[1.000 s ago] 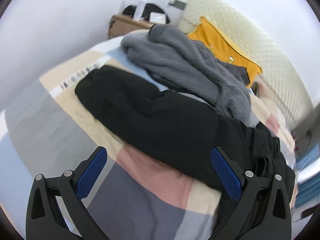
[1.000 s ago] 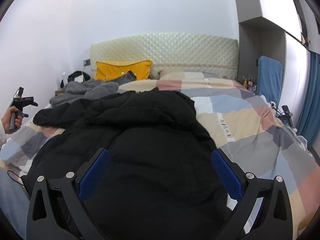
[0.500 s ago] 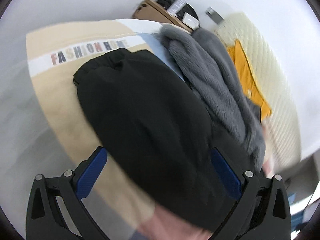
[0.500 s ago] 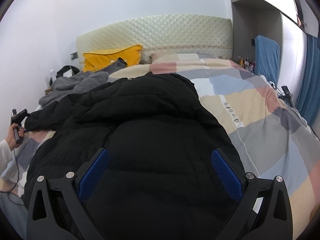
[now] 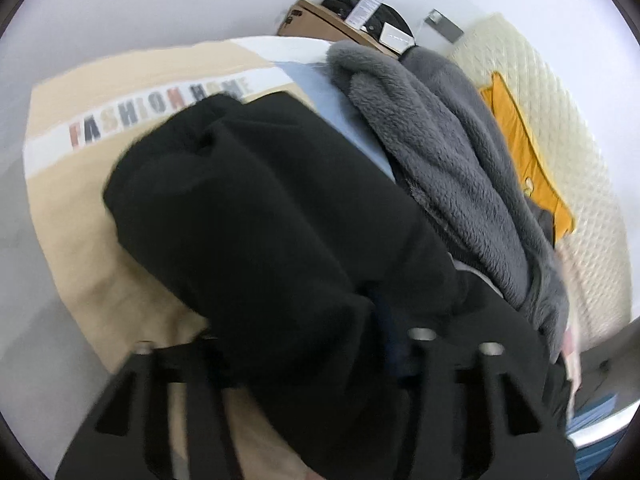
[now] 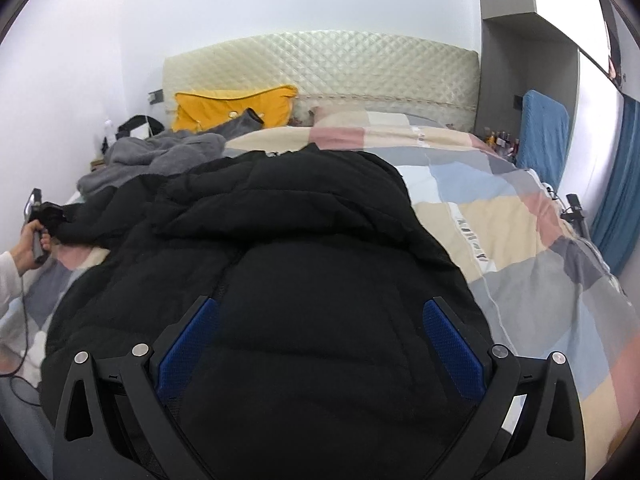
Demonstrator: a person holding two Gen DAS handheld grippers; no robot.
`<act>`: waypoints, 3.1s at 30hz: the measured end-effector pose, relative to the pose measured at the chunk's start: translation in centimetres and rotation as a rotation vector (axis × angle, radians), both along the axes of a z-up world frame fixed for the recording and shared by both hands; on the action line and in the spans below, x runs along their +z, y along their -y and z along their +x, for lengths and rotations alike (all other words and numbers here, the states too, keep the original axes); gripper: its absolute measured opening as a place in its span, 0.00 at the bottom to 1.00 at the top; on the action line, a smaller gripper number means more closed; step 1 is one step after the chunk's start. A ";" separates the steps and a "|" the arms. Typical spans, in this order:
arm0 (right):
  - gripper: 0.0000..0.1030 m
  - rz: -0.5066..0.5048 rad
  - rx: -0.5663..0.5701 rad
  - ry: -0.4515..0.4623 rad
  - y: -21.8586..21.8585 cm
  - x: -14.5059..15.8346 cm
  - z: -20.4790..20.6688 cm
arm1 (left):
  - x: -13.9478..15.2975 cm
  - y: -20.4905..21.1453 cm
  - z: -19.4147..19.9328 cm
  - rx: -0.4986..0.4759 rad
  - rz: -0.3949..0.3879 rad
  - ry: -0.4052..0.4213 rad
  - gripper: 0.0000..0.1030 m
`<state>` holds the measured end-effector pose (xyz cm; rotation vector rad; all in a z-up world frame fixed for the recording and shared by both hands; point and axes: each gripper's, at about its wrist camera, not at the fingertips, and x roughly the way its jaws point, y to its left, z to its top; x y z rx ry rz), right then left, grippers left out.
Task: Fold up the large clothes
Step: 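Grasp the other black sleeve cuff with the left tool and lift it, then fold the held sleeve across the jacket body and release it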
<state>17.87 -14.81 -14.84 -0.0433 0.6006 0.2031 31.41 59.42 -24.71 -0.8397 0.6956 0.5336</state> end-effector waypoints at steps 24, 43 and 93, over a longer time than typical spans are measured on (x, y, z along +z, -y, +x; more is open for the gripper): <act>1.00 0.097 0.016 0.126 4.6 3.5 -3.7 | 23.8 13.6 -2.0 -0.031 0.439 -0.053 0.05; 1.00 0.105 0.111 0.135 8.2 3.5 -3.0 | 36.0 35.3 0.4 -0.265 0.679 0.078 0.05; 1.00 0.284 -0.070 -0.019 16.1 0.4 0.1 | 10.9 73.4 9.8 -0.993 0.695 0.075 0.06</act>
